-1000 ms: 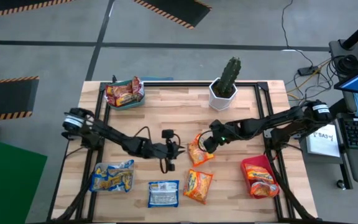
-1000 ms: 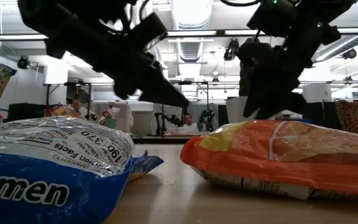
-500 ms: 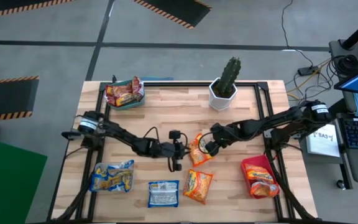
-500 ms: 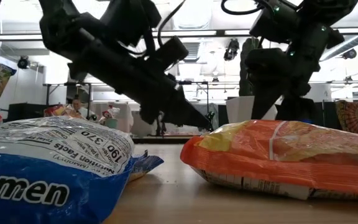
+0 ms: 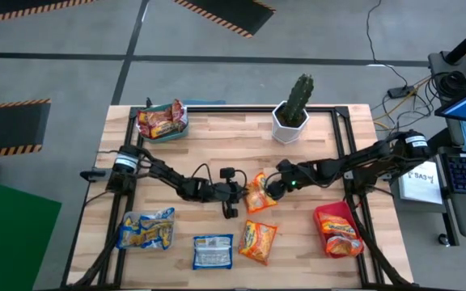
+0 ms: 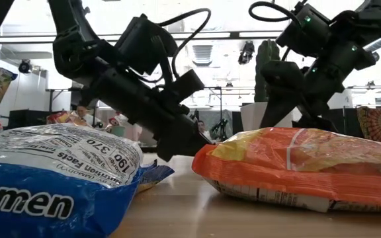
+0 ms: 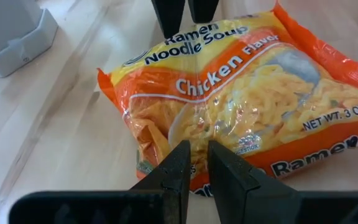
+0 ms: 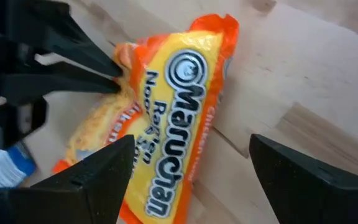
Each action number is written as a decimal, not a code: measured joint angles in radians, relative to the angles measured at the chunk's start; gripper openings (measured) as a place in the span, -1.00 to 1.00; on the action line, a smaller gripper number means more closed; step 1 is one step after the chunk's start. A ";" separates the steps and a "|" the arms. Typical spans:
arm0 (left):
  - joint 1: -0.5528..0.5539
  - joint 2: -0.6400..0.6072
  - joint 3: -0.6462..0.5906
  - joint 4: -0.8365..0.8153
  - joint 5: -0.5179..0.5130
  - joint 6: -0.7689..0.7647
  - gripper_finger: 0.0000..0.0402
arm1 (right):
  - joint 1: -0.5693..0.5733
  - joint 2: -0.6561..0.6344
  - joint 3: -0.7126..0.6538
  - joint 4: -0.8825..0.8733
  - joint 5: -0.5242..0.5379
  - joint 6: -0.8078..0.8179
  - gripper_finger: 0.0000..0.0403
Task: Sort Maruchan noodles
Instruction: Put the top orange noodle pack into the red bin
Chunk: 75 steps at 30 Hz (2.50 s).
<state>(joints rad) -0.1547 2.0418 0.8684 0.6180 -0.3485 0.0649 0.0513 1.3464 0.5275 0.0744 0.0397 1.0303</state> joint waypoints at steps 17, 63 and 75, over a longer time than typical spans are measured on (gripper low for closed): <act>0.002 0.002 -0.006 -0.018 -0.001 -0.005 -0.81 | 0.003 0.000 -0.041 0.126 0.091 0.010 0.52; -0.011 -0.307 -0.009 -0.312 -0.008 0.076 -0.81 | -0.006 0.047 -0.024 0.420 -0.174 -0.082 -0.85; -0.021 -0.588 -0.015 -0.397 -0.009 0.121 -0.81 | 0.033 -0.233 0.363 -0.623 -0.177 -0.348 -0.86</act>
<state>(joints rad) -0.1761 1.4540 0.8536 0.2207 -0.3573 0.1864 0.0839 1.1135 0.8905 -0.5483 -0.1376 0.6819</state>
